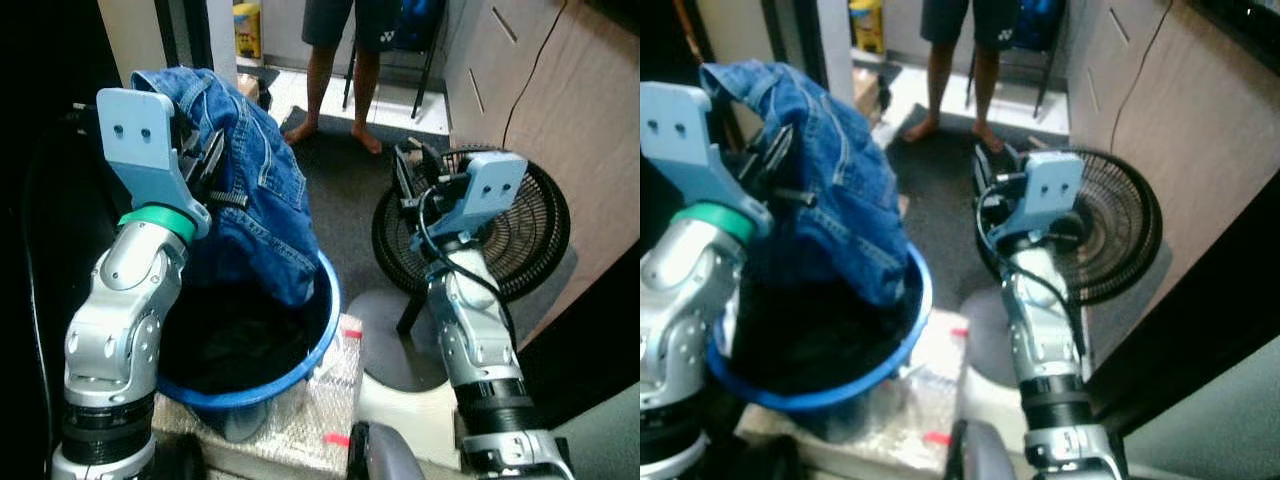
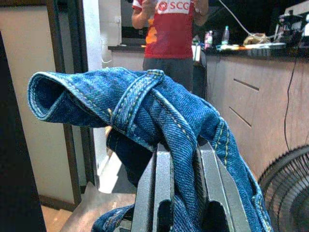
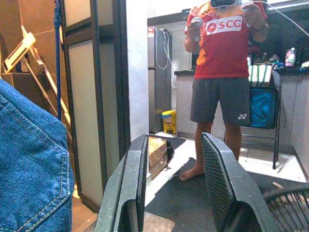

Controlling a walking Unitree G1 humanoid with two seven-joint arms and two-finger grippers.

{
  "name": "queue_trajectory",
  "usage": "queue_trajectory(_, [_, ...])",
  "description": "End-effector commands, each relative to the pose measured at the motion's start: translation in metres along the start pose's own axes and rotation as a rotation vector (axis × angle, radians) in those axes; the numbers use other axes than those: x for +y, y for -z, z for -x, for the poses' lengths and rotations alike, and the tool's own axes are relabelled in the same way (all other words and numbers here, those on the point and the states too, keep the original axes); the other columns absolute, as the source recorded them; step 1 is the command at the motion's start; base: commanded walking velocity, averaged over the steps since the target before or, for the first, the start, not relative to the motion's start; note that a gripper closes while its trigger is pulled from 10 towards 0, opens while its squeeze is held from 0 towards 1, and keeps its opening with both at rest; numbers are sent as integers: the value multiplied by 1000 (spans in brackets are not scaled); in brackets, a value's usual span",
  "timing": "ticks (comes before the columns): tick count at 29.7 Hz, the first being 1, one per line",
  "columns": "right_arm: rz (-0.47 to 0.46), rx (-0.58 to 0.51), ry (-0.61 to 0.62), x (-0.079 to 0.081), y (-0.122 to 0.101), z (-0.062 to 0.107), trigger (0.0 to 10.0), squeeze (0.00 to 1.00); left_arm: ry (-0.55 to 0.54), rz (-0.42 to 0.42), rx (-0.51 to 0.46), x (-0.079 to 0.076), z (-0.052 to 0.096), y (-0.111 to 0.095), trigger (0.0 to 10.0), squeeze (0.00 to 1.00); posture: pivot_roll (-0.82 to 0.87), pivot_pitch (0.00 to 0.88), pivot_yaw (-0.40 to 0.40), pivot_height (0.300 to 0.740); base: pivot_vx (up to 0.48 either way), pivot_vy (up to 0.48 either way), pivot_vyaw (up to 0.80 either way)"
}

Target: Clothes washing

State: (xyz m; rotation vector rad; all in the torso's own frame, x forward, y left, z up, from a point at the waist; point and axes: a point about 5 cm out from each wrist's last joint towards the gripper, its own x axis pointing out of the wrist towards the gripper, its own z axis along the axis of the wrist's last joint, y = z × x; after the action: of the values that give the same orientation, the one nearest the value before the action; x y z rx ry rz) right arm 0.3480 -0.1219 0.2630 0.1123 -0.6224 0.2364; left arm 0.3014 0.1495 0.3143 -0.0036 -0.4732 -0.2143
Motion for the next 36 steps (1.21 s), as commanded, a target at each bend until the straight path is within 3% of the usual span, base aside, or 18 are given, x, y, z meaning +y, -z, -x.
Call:
queue_trajectory(1, [1, -18, 14, -4, -5, -1, 10000, 0, 6, -9, -56, -1, -1, -9, 10000, 0, 78, 0, -51, 608, 0, 0, 0])
queue_trajectory(36, [0, -4, 17, -5, -4, 1, 10000, 0, 0, -12, -27, 1, 2, 2, 10000, 0, 82, 13, -50, 708, 0, 0, 0])
